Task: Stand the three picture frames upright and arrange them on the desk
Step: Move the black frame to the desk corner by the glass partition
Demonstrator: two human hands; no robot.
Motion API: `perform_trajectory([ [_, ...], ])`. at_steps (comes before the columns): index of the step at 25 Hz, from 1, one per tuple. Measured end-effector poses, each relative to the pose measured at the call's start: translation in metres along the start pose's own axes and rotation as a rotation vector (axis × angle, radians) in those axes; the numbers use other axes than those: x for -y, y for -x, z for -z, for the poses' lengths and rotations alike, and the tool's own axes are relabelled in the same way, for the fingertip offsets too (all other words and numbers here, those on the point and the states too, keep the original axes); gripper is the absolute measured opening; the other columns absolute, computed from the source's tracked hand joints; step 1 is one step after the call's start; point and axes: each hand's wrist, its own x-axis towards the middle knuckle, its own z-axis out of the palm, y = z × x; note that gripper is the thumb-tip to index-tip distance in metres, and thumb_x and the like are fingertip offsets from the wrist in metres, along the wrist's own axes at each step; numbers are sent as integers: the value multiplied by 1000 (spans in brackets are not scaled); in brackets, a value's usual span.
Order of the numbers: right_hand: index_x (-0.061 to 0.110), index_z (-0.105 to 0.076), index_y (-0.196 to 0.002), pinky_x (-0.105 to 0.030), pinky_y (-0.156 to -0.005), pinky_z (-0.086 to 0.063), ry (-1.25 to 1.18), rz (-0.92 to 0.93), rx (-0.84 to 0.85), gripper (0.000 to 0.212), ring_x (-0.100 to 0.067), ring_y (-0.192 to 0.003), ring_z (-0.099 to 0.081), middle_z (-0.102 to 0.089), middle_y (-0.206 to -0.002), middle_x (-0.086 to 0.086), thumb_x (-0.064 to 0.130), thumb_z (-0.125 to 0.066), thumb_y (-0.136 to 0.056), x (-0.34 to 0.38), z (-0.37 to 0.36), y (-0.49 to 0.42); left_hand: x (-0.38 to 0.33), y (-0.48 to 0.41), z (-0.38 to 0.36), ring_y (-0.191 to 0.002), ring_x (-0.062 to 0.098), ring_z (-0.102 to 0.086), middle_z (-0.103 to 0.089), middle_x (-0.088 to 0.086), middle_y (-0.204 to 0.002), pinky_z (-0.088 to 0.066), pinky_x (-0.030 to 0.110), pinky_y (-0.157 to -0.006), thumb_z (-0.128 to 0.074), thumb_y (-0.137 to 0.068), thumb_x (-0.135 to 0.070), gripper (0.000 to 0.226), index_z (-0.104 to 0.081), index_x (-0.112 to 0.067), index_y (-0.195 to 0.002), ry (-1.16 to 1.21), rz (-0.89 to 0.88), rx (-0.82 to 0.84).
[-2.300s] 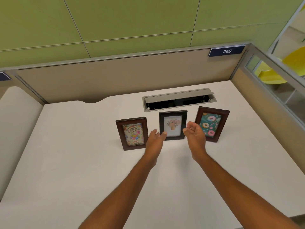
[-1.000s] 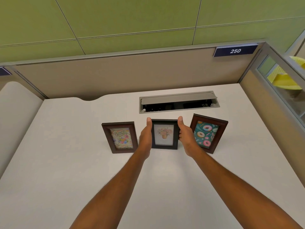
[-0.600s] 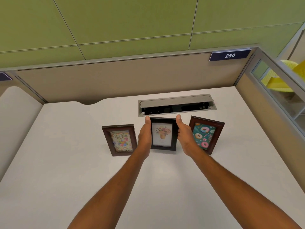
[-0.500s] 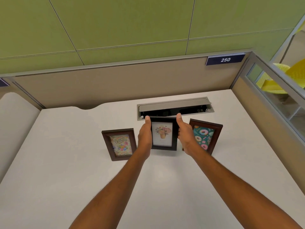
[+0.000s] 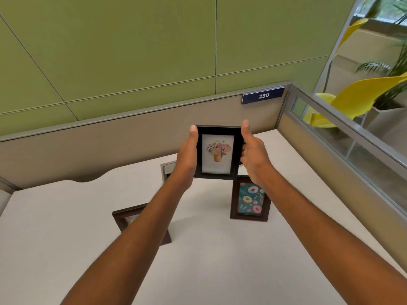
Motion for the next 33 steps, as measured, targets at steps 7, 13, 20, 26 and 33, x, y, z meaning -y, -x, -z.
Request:
perform_trajectory([
  [7, 26, -85, -107, -56, -109, -56, 3, 97, -52, 67, -25, -110, -80, -85, -114, -7, 85, -61, -86, 44, 107, -67, -32, -56, -124, -85, 4, -84, -88, -11, -102, -62, 23, -62, -39, -98, -88, 69, -82, -36, -111, -49, -68, 118],
  [13, 38, -85, -103, -57, -106, -57, 18, 72, -122, 61, -18, -104, -82, -86, -111, 0, 89, -72, -74, 32, 203, -125, -11, -105, -229, -70, -1, -81, -87, -16, -88, -58, 19, -57, -37, -98, -89, 69, -81, -36, -106, -54, 17, 190],
  [20, 39, -86, -89, -49, -92, -65, -30, -31, -233, 61, -23, -98, -84, -87, -102, -4, 93, -70, -67, -8, 268, -180, 35, -158, -299, -69, 0, -81, -86, -17, -81, -60, 18, -47, -37, -103, -81, 65, -89, -45, -87, 30, 147, 280],
  [26, 27, -85, -89, -35, -74, -61, 26, -126, -293, 62, -13, -84, -84, -87, -94, 0, 84, -62, -82, -44, 291, -210, 74, -203, -317, -86, 3, -83, -87, -19, -93, -52, 32, -79, -42, -96, -87, 62, -84, -41, -102, -53, 190, 258],
  [33, 28, -83, -88, -19, -54, -58, -7, -158, -309, 49, -10, -78, -83, -86, -91, 1, 72, -64, -93, -68, 301, -224, 95, -224, -327, -137, 28, -65, -75, 3, -143, -44, 53, -124, -45, -97, -85, 77, -69, -29, -144, -114, 253, 308],
])
